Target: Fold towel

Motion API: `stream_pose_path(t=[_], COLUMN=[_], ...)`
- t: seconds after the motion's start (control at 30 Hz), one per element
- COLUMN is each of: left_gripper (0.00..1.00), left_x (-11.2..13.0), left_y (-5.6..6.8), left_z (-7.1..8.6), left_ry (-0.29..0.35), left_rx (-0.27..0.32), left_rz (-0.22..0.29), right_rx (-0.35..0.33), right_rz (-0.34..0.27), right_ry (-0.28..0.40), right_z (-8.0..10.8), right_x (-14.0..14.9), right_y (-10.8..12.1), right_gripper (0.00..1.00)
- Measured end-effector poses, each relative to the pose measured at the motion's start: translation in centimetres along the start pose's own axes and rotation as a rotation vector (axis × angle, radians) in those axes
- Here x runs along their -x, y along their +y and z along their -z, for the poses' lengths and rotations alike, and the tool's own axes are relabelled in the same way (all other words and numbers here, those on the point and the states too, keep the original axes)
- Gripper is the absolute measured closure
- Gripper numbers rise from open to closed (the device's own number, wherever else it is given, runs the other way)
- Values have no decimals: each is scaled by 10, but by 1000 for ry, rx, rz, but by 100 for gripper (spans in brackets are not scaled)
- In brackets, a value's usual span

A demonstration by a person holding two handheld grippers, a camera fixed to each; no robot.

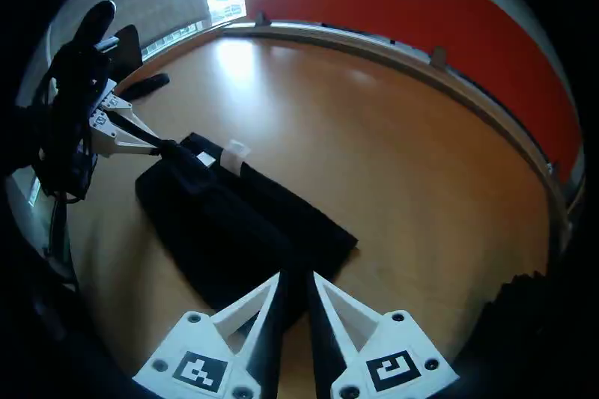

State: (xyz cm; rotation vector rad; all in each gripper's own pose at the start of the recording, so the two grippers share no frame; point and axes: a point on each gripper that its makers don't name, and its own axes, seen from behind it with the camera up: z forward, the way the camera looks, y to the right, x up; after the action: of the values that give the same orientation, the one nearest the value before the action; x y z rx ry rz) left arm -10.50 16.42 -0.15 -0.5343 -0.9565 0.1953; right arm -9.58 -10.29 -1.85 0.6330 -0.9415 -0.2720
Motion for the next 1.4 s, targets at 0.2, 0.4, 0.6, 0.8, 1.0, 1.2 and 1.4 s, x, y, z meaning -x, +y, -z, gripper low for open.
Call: stream_pose_path(t=[0.2, 0.4, 0.6, 0.8, 1.0, 1.2, 1.4], left_gripper=[77, 69, 57, 46, 36, 23, 10], left_x=[-1, -5, -9, -14, -21, -25, -25], left_y=[-6, -14, -21, -28, -35, -41, -44], left_z=[-7, -9, -9, -8, -8, -6, -3], left_ry=[-3, 10, 18, 26, 38, 50, 59], left_rx=[-25, -51, -74, -98, -117, -128, -136], left_rz=[4, -4, -17, -21, -24, -15, -6], right_rx=[31, 66, 94, 123, 151, 163, 171], right_rz=[11, 15, 19, 29, 21, 12, 13], right_ry=[-9, -12, -12, -7, 10, 24, 26], right_z=[-7, -13, -16, -19, -20, -18, -14], right_x=[0, 1, -1, -6, -15, -19, -18], right_y=[9, 21, 30, 39, 48, 53, 53], right_gripper=[72, 55, 42, 35, 25, 16, 17])
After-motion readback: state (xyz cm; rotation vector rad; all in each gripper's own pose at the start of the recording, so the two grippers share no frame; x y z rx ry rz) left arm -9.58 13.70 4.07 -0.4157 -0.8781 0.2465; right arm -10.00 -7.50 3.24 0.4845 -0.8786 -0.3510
